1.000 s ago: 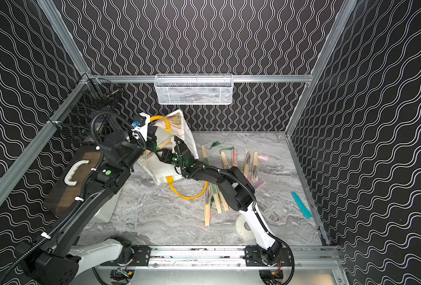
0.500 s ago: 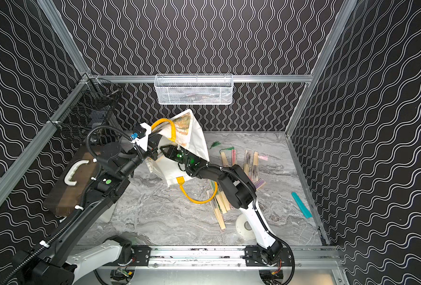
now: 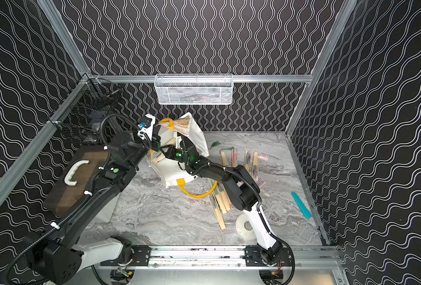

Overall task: Take out the folding fans from the tote bags
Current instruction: Pick up the folding fan from the canvas bag.

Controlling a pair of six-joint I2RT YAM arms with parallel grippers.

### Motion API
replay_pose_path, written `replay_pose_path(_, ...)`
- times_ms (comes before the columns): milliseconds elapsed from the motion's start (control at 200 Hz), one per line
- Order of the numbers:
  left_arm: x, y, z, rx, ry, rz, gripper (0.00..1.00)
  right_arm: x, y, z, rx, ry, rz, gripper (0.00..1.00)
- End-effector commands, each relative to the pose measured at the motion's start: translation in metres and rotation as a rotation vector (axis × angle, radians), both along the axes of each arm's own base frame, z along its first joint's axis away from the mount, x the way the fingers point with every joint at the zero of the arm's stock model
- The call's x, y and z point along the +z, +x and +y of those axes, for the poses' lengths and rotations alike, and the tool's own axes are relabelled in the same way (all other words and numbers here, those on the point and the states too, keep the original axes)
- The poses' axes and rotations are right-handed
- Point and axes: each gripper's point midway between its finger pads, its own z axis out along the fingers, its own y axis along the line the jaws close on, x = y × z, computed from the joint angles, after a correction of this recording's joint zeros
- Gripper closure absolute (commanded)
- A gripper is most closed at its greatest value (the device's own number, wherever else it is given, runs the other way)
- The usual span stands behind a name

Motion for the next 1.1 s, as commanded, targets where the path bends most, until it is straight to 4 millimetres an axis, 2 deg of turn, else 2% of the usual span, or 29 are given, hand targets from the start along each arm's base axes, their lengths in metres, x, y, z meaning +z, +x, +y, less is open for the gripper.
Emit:
replay_pose_path(0,0.01,0.011,0.018,0.115,0.054,-0.029,1.0,0.012,-0.017,0.001,0.042,-0.076,-0.087,0.87)
replay_pose_path(145,-0.001,0.024,0.028,0.16,0.072,0.016,1.0,0.023,-0.029,-0.005,0.06,-0.126,-0.118,0.88)
replay_pose_path(385,-0.016,0.05,0.069,0.224,-0.027,0.144,1.0,0.041,-0.052,-0.017,0.13,-0.161,-0.142,0.9)
replay_pose_path(425,-0.019,0.053,0.073,0.238,-0.036,0.163,1.0,0.034,-0.057,-0.017,0.154,-0.178,-0.139,0.9)
replay_pose_path(436,-0.019,0.054,0.074,0.242,-0.037,0.165,1.0,0.045,-0.06,-0.02,0.156,-0.169,-0.155,0.9)
replay_pose_path(456,-0.02,0.056,0.077,0.249,-0.04,0.172,1.0,0.051,-0.062,-0.022,0.158,-0.171,-0.165,0.9)
replay_pose_path(586,-0.024,0.064,0.09,0.291,-0.066,0.209,1.0,0.061,-0.075,-0.035,0.181,-0.202,-0.19,0.9)
replay_pose_path(746,-0.032,0.072,0.1,0.283,-0.174,0.271,1.0,0.086,-0.091,-0.053,0.213,-0.21,-0.227,0.9)
replay_pose_path(886,-0.033,0.076,0.101,0.283,-0.263,0.309,1.0,0.097,-0.101,-0.079,0.234,-0.22,-0.224,0.9)
replay_pose_path(1096,-0.04,0.086,0.119,0.334,-0.431,0.401,1.0,0.092,-0.107,-0.155,0.098,-0.309,-0.2,0.89)
